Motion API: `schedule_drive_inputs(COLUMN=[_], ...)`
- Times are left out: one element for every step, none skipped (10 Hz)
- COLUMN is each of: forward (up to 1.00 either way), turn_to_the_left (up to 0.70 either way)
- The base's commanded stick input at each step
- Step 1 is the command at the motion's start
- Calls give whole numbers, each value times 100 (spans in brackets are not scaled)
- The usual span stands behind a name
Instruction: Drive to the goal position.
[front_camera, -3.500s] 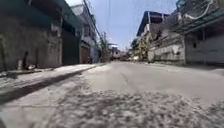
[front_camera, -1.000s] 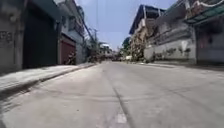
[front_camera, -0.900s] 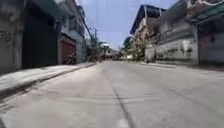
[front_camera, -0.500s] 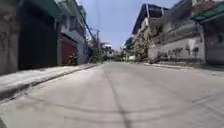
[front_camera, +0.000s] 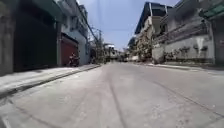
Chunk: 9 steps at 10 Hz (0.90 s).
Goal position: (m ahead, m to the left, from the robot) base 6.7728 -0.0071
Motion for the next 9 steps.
schedule_drive_inputs(forward=[100, 100, 100, 100, 100, 100, 100, 100, 100], turn_to_the_left=[0, 0, 0, 0, 0, 0, 0, 0, 0])
